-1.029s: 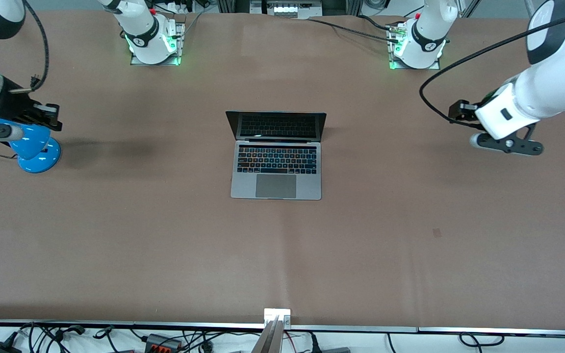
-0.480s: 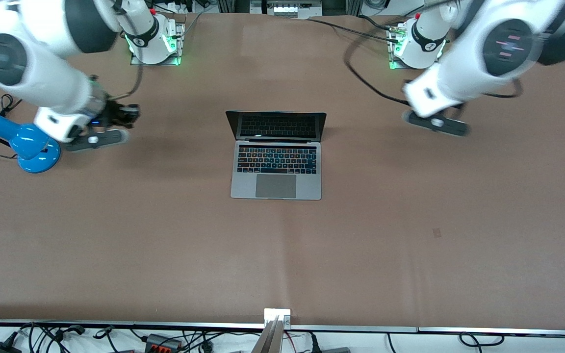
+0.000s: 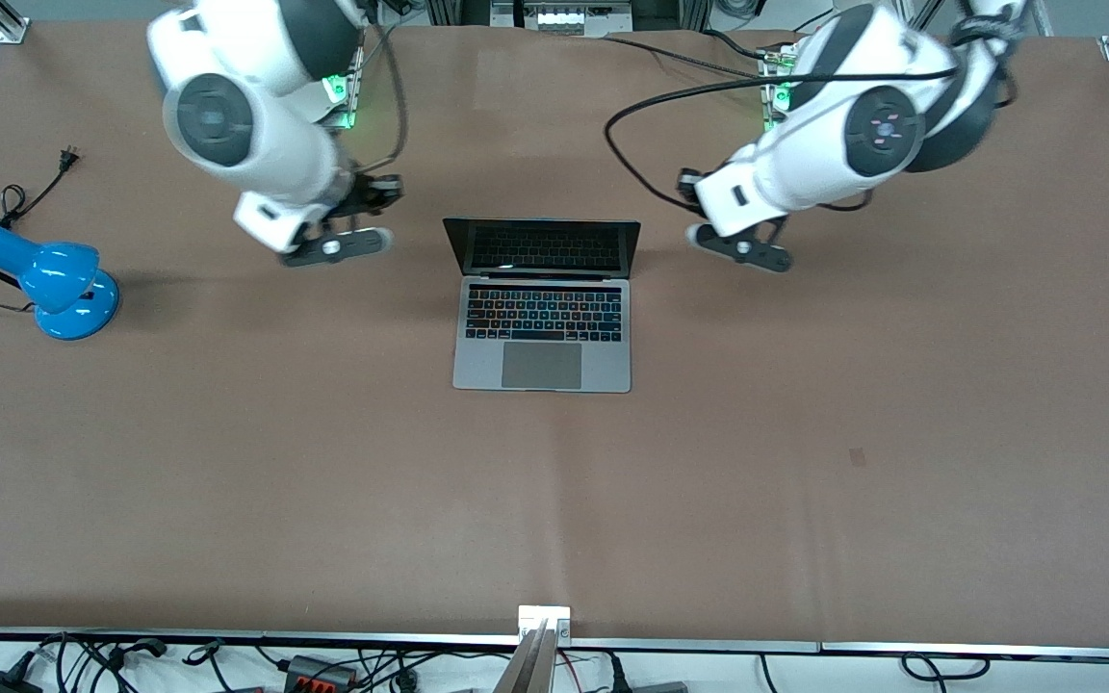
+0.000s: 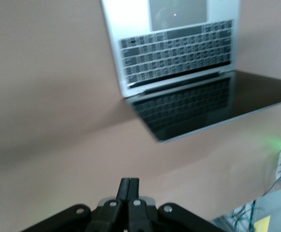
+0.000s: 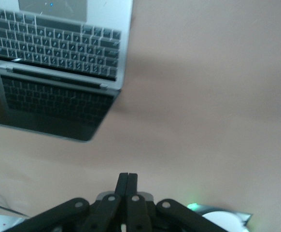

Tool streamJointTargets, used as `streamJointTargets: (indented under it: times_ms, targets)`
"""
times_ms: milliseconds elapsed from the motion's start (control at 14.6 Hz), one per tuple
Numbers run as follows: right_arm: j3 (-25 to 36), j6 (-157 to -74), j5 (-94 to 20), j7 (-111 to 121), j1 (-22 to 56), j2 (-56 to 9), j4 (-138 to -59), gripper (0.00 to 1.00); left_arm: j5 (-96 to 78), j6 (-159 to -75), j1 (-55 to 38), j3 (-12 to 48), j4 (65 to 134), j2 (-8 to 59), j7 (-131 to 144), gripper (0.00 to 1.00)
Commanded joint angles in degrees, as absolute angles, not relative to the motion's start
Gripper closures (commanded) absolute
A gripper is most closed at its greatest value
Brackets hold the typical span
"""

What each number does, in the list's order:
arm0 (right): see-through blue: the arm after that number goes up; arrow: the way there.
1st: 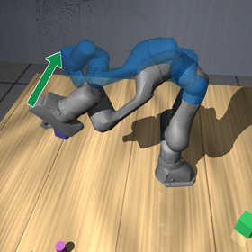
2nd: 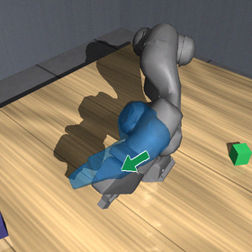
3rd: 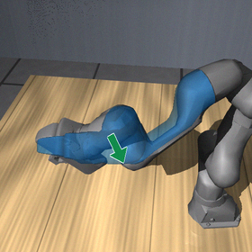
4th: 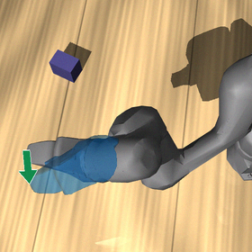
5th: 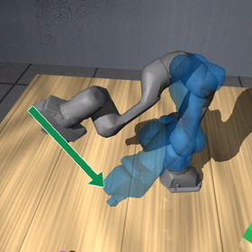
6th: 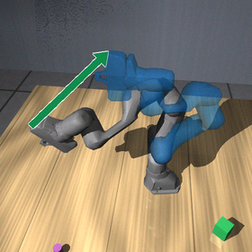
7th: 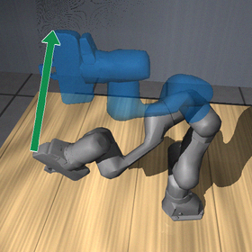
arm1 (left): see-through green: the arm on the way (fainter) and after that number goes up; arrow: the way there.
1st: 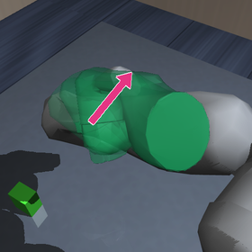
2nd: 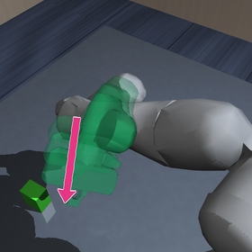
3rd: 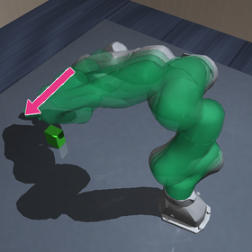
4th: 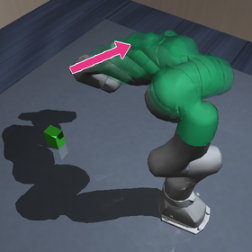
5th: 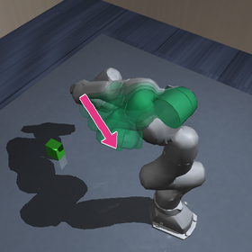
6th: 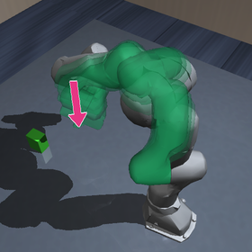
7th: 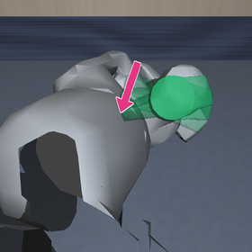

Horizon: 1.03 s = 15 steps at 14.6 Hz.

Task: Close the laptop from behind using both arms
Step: 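Move both grippers toward the laptop screen from behind it, then lower both grippers onto the back of the laptop screen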

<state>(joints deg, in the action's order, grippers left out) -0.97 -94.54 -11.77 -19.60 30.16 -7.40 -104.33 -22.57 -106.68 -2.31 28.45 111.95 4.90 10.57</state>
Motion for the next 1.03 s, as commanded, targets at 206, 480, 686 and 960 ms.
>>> streamJointTargets:
  times_ms: [206, 480, 686, 960]
  targets:
    - [-0.18, -100.36, -13.54, -26.36, 39.1, -14.14, -104.15, 1.0, -27.76, -120.04, -1.67, 34.71, 120.75, 4.75, 9.05, 0.99]
    - [-0.17, -102.3, -13.54, -27.16, 40.25, -15.38, -104.06, 1.0, -29.88, -129.79, -1.93, 36.82, 125.94, 5.71, 4.58, 0.99]
    - [-0.09, -103.44, -13.54, -27.07, 40.43, -16.26, -104.06, 1.0, -30.23, -132.36, -1.85, 38.32, 126.39, 7.12, 4.57, 1.0]
    - [-0.09, -104.76, -13.36, -26.72, 40.17, -17.49, -103.71, 1.0, -30.23, -132.71, -1.93, 38.76, 126.74, 7.12, 4.48, 1.0]
